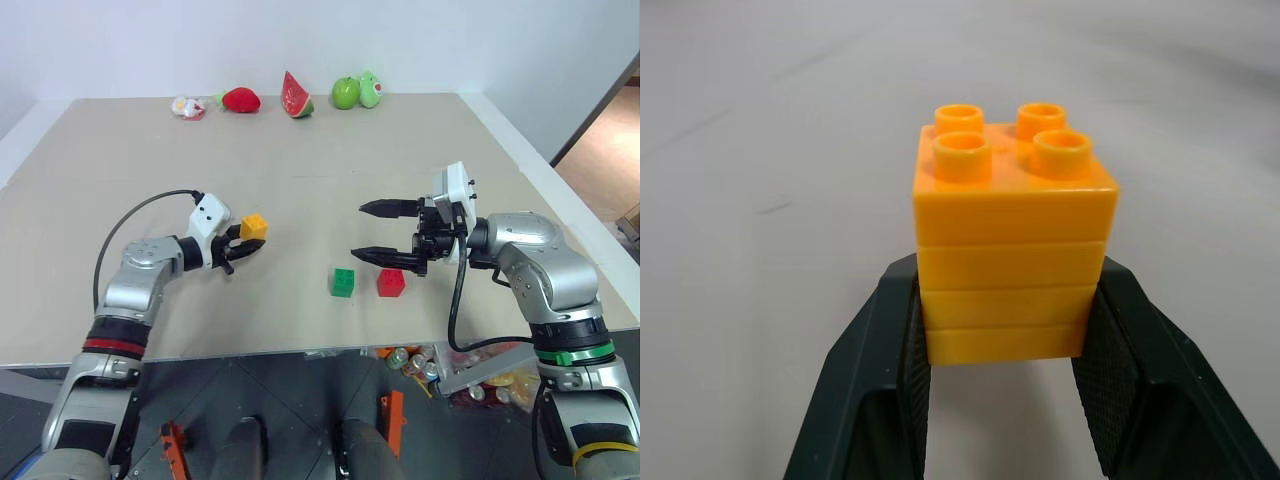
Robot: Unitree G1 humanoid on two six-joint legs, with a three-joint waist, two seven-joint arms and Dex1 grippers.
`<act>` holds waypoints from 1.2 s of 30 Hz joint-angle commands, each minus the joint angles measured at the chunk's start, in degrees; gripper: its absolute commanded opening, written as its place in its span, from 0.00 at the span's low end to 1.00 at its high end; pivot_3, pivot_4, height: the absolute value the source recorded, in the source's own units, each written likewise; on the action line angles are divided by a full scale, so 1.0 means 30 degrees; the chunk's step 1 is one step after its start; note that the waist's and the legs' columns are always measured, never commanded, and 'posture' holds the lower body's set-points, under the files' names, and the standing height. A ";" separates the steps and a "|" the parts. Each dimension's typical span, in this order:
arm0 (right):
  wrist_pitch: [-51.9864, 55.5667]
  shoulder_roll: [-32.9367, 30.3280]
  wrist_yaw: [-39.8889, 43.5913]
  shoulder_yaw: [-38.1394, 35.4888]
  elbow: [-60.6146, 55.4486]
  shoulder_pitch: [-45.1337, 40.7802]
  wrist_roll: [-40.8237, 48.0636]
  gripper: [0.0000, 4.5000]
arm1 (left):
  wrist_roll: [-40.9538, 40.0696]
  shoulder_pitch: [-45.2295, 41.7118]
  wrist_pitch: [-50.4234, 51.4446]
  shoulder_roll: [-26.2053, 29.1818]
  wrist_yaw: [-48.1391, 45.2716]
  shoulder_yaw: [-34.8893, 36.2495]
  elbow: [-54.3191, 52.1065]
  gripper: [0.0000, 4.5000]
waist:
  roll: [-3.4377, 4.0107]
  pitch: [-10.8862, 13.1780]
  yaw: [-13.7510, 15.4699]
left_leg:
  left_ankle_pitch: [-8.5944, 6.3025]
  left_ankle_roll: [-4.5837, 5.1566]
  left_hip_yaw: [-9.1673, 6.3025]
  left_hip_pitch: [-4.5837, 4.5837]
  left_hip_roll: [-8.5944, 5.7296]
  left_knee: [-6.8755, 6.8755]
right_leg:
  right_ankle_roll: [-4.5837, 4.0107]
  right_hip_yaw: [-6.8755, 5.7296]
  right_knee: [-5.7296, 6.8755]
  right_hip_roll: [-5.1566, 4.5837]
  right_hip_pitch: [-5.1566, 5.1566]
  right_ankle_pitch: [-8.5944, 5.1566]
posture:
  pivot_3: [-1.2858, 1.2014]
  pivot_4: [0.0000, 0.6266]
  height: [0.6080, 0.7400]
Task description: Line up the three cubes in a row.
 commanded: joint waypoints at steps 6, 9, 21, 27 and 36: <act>0.0080 -0.0672 -0.0274 -0.1152 -0.0760 0.0195 0.0280 0.95 | -0.0775 0.0652 0.0267 0.0926 -0.3515 -0.0816 -0.1756 0.36 | 0.0000 0.0000 -0.0005 | 0.0001 0.0002 0.0003 0.0000 0.0001 0.0011 | 0.0014 0.0002 0.0000 -0.0004 0.0007 -0.0001 | 0.52 0.24 1.00; 0.0368 -0.0986 -0.0342 -0.1434 -0.1100 0.0475 0.0495 0.95 | -0.0703 0.0746 0.0010 0.0499 -0.3715 -0.1111 -0.1790 0.36 | 0.0000 0.0000 0.0014 | 0.0002 0.0003 0.0001 0.0000 0.0001 0.0016 | 0.0013 0.0002 0.0000 -0.0007 0.0008 0.0000 | 0.52 0.24 1.00; 0.1031 -0.3362 0.0053 -0.3072 -0.2188 0.2940 0.0992 0.95 | 0.0703 0.0180 -0.4658 -0.2200 -0.4160 -0.3029 0.1274 0.36 | 0.0000 0.0000 0.0001 | 0.0001 0.0011 0.0008 0.0002 -0.0001 0.0043 | 0.0022 0.0009 0.0000 -0.0006 0.0014 0.0012 | 0.52 0.24 1.00; 0.1409 -0.3638 -0.0143 -0.3324 -0.2741 0.3279 0.1248 0.95 | 0.1209 -0.1454 -0.6425 -0.3070 -0.4398 -0.2971 0.4511 0.36 | -0.0006 0.0003 0.0014 | 0.0002 0.0013 0.0004 0.0000 -0.0003 0.0064 | 0.0031 0.0008 0.0001 -0.0004 0.0020 0.0027 | 0.52 0.24 1.00; 0.1669 -0.4065 -0.0328 -0.3834 -0.3017 0.3886 0.1486 0.95 | 0.1073 -0.2129 -0.6967 -0.2406 -0.5237 -0.2464 0.6263 0.36 | -0.0005 0.0003 -0.0026 | -0.0008 0.0025 0.0003 -0.0012 0.0003 0.0056 | 0.0041 0.0021 -0.0002 0.0011 0.0014 0.0011 | 0.52 0.24 1.00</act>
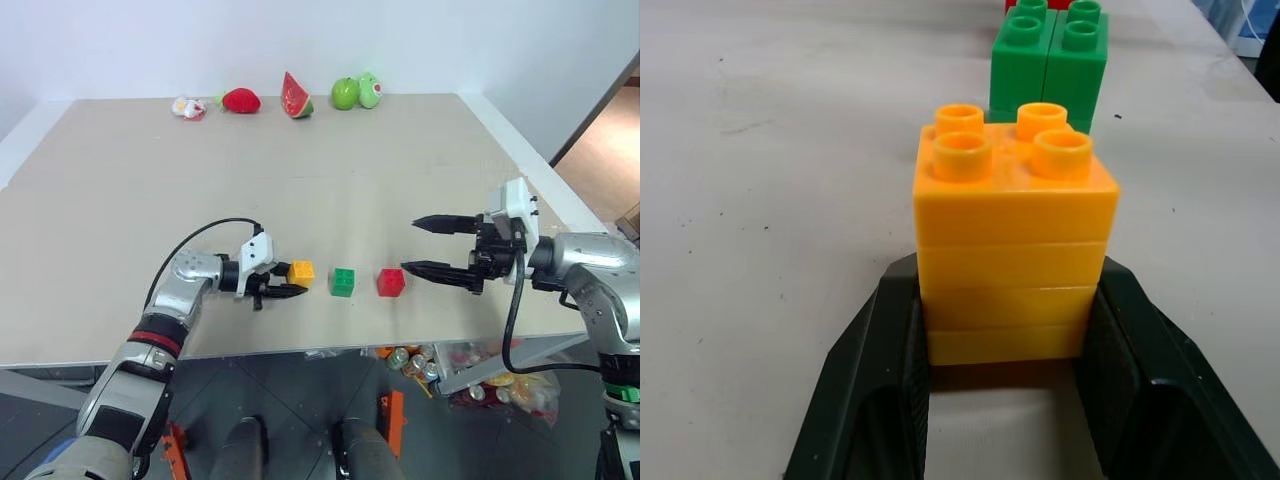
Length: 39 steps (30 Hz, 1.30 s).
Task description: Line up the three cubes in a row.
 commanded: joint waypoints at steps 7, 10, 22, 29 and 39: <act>-0.0109 -0.0184 -0.0164 -0.0332 -0.0335 -0.0505 0.0196 0.95 | -0.0648 0.0292 0.1091 0.0644 -0.0782 0.0748 -0.1092 0.36 | 0.0000 0.0000 0.0008 | 0.0002 0.0000 0.0004 0.0004 0.0011 0.0010 | -0.0009 0.0000 0.0000 0.0004 0.0005 0.0012 | 0.52 0.24 1.00; -0.0110 -0.0148 -0.0145 -0.0227 -0.0233 -0.0682 0.0156 0.95 | -0.0684 0.0643 0.1507 0.0680 -0.0821 0.0685 -0.1668 0.36 | 0.0000 0.0000 0.0008 | 0.0001 0.0000 0.0008 0.0003 0.0005 0.0009 | -0.0005 0.0007 0.0000 -0.0002 0.0006 0.0012 | 0.52 0.24 1.00; -0.0058 -0.0264 -0.0073 -0.0244 -0.0189 -0.0773 0.0144 0.95 | 0.0521 0.0919 0.0688 0.0985 -0.0749 0.0147 -0.0647 0.62 | 0.0008 -0.0005 0.0008 | 0.0001 0.0000 0.0003 0.0006 0.0012 0.0006 | -0.0010 0.0005 0.0000 0.0007 0.0004 0.0009 | 0.52 0.24 1.00; -0.0026 -0.0398 -0.0033 -0.0352 -0.0096 -0.0852 0.0140 0.95 | 0.1285 0.0479 -0.0538 0.1385 -0.0136 -0.0100 0.0619 1.00 | 0.0010 -0.0007 -0.0005 | 0.0006 0.0005 0.0005 0.0055 0.0014 0.0021 | -0.0031 -0.0001 0.0001 -0.0001 0.0042 0.0052 | 0.52 0.24 1.00; 0.0048 -0.0611 0.0300 -0.0412 -0.0006 -0.0917 0.0240 0.95 | 0.0929 0.1457 0.0458 0.4148 -0.0438 0.0869 -0.0471 1.00 | 0.0013 -0.0008 -0.0386 | 0.0005 0.0004 0.0016 0.0141 0.0221 0.0016 | -0.0171 -0.0003 0.0002 0.0190 0.0024 0.0144 | 0.52 0.24 1.00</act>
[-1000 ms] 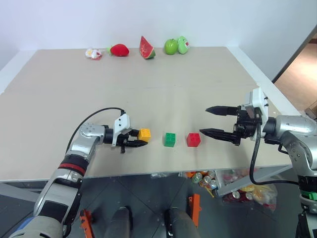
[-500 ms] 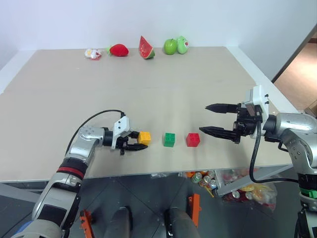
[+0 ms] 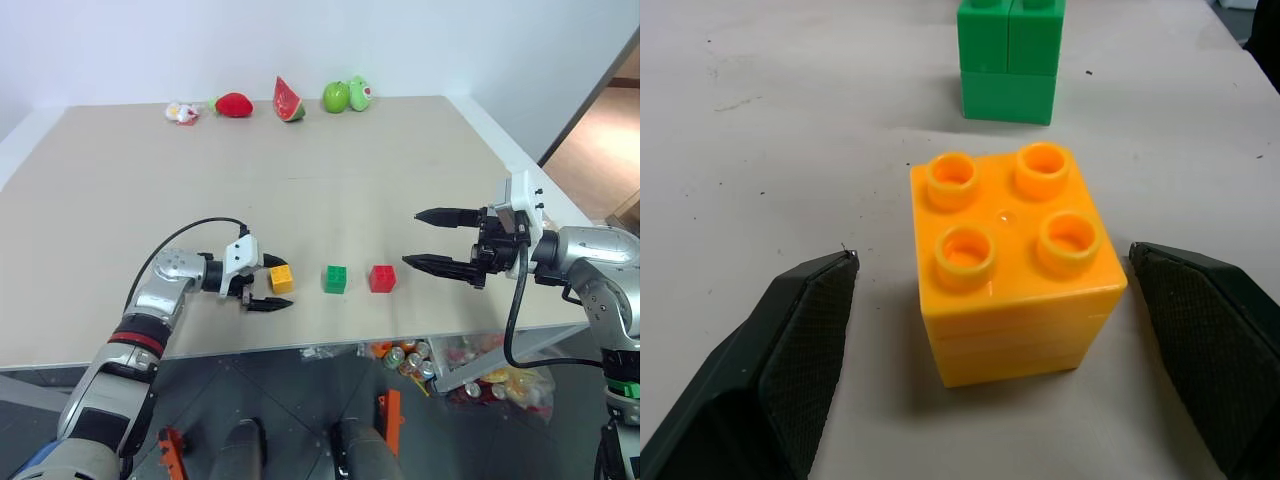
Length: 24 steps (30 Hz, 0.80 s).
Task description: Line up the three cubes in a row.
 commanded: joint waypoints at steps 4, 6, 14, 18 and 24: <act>-0.0086 -0.1190 0.0984 -0.0717 0.0434 -0.0182 0.0207 0.95 | -0.0838 0.3151 0.2966 0.4802 -0.1238 0.1669 -0.3364 1.00 | -0.0003 0.0001 -0.0594 | -0.0011 -0.0003 -0.0027 0.0125 0.0141 -0.0068 | -0.0182 0.0007 0.0001 0.0156 -0.0050 0.0085 | 0.52 0.24 1.00; -0.0407 -0.1520 0.1207 -0.0657 0.1176 -0.0215 -0.0149 0.95 | -0.2040 0.4312 0.5123 0.5676 -0.1479 0.2311 -0.5531 1.00 | -0.0002 0.0001 -0.0662 | -0.0011 -0.0002 -0.0023 0.0236 0.0142 -0.0233 | -0.0246 0.0018 0.0005 0.0174 -0.0041 0.0060 | 0.52 0.24 1.00; -0.1378 -0.1054 0.1280 -0.0246 0.3978 -0.0953 -0.1059 0.95 | -0.8364 0.4716 1.4722 0.4612 0.4286 0.8430 -0.9306 1.00 | -0.0010 0.0009 -0.0575 | -0.0005 -0.0008 -0.0014 0.0123 0.0146 -0.0274 | -0.0262 0.0006 0.0003 0.0174 -0.0145 0.0004 | 0.52 0.24 1.00; -0.1526 -0.0749 0.1273 -0.0024 0.4448 -0.0748 -0.1341 0.95 | -1.0247 0.5345 1.6485 0.3456 0.7303 1.0887 -1.0996 1.00 | -0.0020 0.0010 -0.0569 | -0.0003 -0.0011 0.0011 0.0083 0.0140 -0.0269 | -0.0219 0.0041 0.0003 0.0184 -0.0186 -0.0011 | 0.52 0.24 1.00; -0.1900 0.0108 -0.0037 -0.0461 0.5098 -0.0364 -0.1722 0.95 | -1.1632 0.7674 1.7003 0.2379 0.9917 1.2763 -1.3761 1.00 | -0.0021 0.0010 -0.0558 | -0.0012 -0.0025 0.0017 0.0038 0.0137 -0.0284 | -0.0167 0.0080 0.0005 0.0205 -0.0234 -0.0015 | 0.52 0.24 1.00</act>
